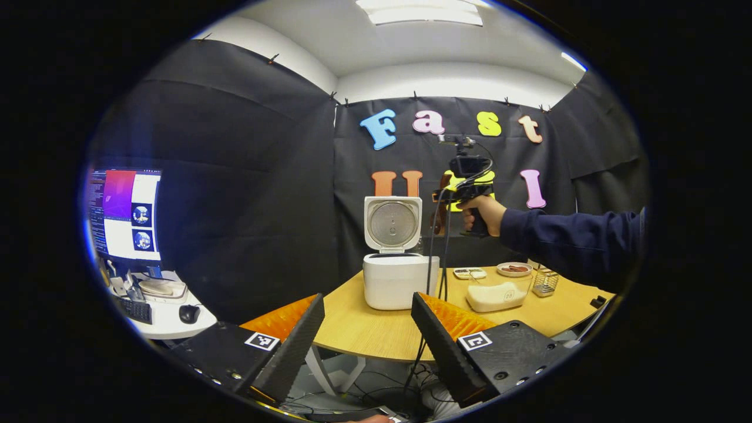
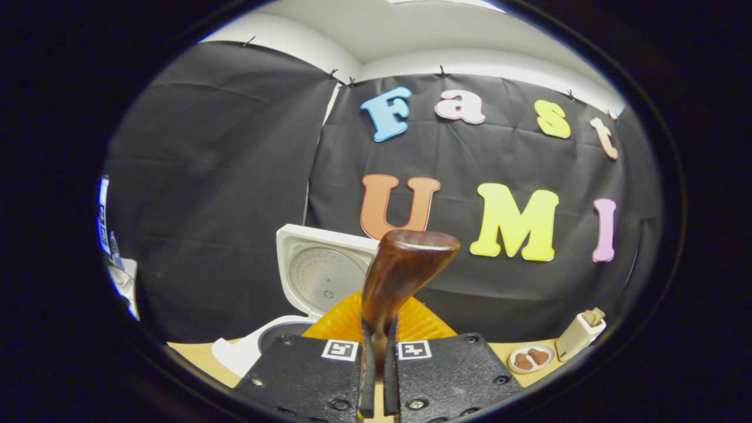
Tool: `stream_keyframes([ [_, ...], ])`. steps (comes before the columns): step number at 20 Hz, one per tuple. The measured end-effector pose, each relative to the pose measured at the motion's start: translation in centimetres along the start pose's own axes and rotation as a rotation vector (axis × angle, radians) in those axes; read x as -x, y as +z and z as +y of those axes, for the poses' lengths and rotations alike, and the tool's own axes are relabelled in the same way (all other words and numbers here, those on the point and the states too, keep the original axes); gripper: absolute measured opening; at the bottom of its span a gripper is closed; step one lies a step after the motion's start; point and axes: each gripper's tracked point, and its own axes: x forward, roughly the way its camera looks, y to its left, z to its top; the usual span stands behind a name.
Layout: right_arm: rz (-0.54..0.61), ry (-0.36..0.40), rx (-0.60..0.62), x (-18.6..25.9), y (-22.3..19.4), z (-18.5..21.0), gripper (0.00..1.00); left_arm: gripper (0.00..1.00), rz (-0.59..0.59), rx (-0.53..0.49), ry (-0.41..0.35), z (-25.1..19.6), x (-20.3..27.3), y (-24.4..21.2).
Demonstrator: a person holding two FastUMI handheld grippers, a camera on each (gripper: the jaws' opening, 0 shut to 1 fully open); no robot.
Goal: Close the left gripper, press the button to open the rice cooker; take a wooden spoon from the chopstick holder with the right hand, scoop a spoonful of rice and pour it into the rice cooker, then put the wooden spoon back into the chopstick holder.
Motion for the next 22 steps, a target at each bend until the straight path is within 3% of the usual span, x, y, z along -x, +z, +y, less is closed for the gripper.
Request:
stream_keyframes([
  [4, -0.021, -0.019, -0.037, 4.3, 0.5, -5.5, 0.11, 0.95, -0.01, 0.013, -0.003, -1.5, -0.6, 0.6],
  [13, 0.001, -0.104, -0.149, 13.5, -3.5, -19.1, 0.12, 0.95, -0.058, 0.089, -0.015, -5.7, -4.2, 2.7],
  [22, 0.055, -0.288, -0.223, 17.9, -11.2, -33.8, 0.12, 0.94, -0.051, 0.071, -0.053, -9.9, -7.3, 2.9],
])
